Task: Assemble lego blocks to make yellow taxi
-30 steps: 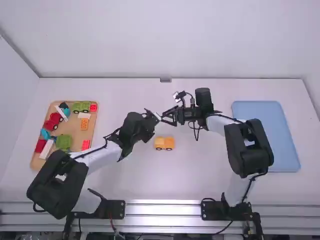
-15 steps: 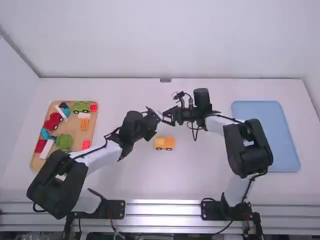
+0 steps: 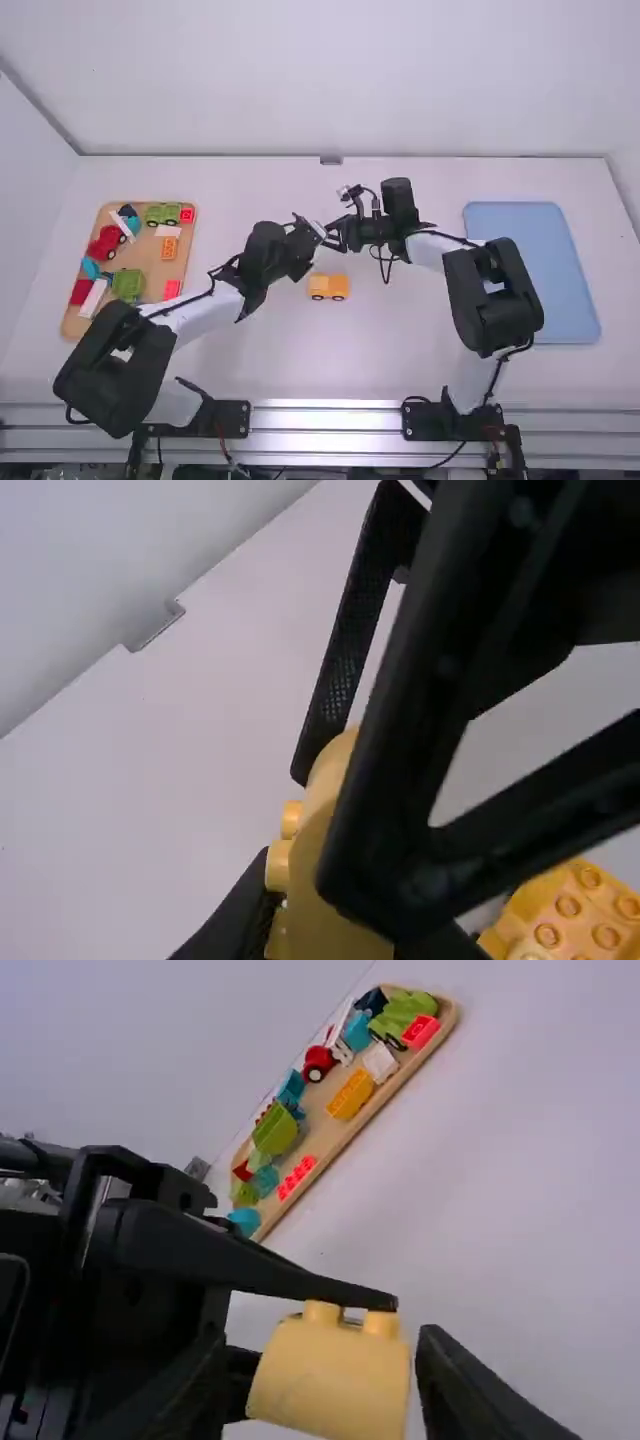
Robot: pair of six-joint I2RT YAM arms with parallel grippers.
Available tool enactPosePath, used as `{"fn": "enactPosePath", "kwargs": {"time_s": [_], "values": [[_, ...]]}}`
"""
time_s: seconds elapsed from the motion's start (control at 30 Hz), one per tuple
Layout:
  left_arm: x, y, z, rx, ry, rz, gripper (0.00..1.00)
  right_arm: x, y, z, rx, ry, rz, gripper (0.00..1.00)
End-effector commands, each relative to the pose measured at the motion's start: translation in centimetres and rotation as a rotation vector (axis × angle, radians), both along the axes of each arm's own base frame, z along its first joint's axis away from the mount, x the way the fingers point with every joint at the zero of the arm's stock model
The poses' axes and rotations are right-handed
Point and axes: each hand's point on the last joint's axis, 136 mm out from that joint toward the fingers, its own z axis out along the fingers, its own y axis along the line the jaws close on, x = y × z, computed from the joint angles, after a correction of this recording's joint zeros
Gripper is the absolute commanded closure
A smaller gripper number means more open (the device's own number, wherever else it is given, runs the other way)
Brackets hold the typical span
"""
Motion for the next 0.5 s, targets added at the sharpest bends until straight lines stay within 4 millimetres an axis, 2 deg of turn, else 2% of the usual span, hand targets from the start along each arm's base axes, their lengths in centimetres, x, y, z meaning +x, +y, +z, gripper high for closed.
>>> {"fn": "enactPosePath", "kwargs": {"time_s": [0.0, 0.17, 0.3, 0.37, 0.43, 0.47], "values": [[0.46, -0.75, 1.23, -0.023, -0.022, -0.013, 0.98, 0.57, 0.14, 0.62, 0.012, -0.013, 0.005, 0.55], [0.46, -0.72, 1.21, -0.022, -0.022, -0.012, 0.97, 0.55, 0.16, 0.62, 0.012, -0.013, 0.006, 0.65], [0.34, -0.96, 1.23, -0.023, -0.022, -0.019, 0.87, 0.59, 0.15, 0.66, 0.013, -0.017, 0.006, 0.68], [0.33, -0.97, 1.22, -0.023, -0.022, -0.020, 0.71, 0.60, 0.15, 0.66, 0.013, -0.020, 0.006, 0.69], [0.33, -0.96, 1.22, -0.023, -0.022, -0.019, 0.21, 0.77, 0.13, 0.63, 0.009, -0.025, -0.001, 0.71], [0.35, -0.94, 1.23, -0.024, -0.021, -0.019, 0.01, 0.95, 0.05, 0.55, 0.004, -0.032, -0.009, 0.71]]}}
